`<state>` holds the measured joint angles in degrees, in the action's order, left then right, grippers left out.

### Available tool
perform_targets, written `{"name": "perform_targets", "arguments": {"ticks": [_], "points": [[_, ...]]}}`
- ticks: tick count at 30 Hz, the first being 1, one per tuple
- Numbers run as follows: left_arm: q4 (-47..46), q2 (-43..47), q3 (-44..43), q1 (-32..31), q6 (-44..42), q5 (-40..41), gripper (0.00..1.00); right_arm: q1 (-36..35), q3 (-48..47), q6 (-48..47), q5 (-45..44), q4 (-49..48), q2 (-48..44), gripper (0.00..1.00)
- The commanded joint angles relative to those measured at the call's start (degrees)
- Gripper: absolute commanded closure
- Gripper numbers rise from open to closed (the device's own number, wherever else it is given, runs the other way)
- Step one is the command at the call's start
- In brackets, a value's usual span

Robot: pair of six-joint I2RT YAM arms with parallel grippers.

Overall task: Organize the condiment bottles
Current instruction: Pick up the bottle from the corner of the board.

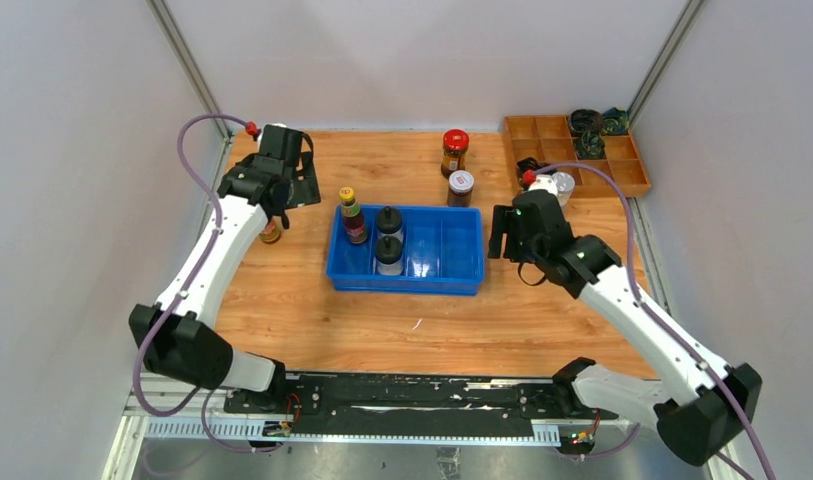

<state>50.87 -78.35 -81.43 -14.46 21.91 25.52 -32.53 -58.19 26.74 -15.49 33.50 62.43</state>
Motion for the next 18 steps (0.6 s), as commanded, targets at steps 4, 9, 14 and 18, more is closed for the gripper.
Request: {"name": "perform_targets", "arguments": {"ticks": [4, 9, 14, 18], "points": [[-5.64, -6.89, 3.12, 1.19, 6.47, 6.87, 0.0, -0.6, 3.13, -3.12, -1.18, 5.72, -8.53, 0.24], [-8.88, -9.0, 5.32, 2.09, 10.66, 10.49, 0.0, -0.6, 6.06, -3.36, -0.62, 5.52, -10.45, 0.22], [-10.05, -10.71, 5.18, 6.08, 10.82, 9.97, 0.0, -0.54, 8.75, -3.09, 0.98, 4.16, -10.7, 0.22], [-11.46, -10.5, 5.81, 8.73, 7.99, 9.55, 0.0, -0.55, 10.83, -3.07, 2.2, 2.69, -10.95, 0.22]]}}
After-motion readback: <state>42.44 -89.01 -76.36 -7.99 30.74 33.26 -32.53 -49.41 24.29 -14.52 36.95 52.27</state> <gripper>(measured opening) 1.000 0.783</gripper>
